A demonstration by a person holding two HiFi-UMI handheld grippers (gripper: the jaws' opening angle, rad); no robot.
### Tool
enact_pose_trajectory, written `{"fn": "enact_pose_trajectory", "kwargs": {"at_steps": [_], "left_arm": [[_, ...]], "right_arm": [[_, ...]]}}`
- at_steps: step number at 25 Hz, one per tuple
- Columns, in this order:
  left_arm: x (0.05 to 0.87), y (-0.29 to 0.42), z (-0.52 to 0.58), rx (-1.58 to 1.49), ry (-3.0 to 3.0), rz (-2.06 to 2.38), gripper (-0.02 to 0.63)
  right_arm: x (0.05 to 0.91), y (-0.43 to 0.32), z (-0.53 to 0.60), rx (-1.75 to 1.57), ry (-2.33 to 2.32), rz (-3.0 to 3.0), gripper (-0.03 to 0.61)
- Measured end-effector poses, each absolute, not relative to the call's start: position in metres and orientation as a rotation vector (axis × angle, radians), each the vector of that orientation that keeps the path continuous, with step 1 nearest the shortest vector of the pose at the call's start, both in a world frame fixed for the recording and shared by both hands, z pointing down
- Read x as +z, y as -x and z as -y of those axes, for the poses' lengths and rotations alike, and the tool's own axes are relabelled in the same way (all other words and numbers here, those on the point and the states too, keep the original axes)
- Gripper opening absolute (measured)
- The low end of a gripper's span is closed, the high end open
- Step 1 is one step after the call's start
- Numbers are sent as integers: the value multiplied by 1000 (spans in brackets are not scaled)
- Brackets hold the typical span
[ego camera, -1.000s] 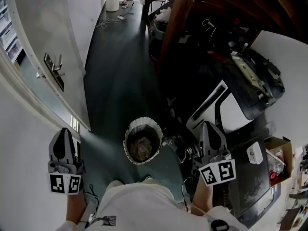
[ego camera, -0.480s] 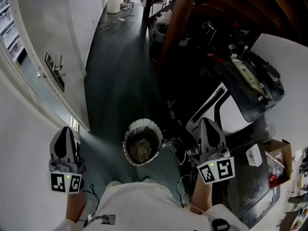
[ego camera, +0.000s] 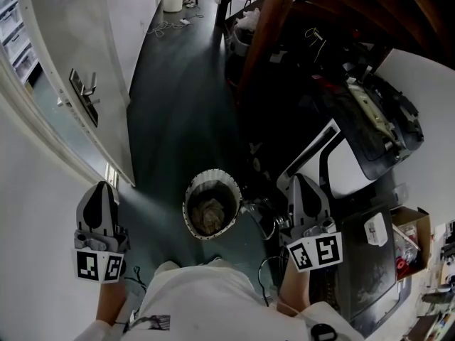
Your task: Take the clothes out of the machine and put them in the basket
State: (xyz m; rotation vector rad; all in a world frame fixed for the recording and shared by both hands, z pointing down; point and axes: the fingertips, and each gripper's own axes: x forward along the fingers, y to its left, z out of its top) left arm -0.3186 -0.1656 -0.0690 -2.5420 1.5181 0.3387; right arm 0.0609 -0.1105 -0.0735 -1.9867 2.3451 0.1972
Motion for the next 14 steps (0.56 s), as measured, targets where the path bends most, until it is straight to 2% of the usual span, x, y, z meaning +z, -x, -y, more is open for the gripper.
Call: {"fn": "enact_pose_trajectory", "kwargs": {"at_steps": [14], "left_arm": [[-67, 322, 170, 338, 2547, -1523, 14]], "right_arm": [[-71, -55, 117, 195, 1988, -2359, 14]]}}
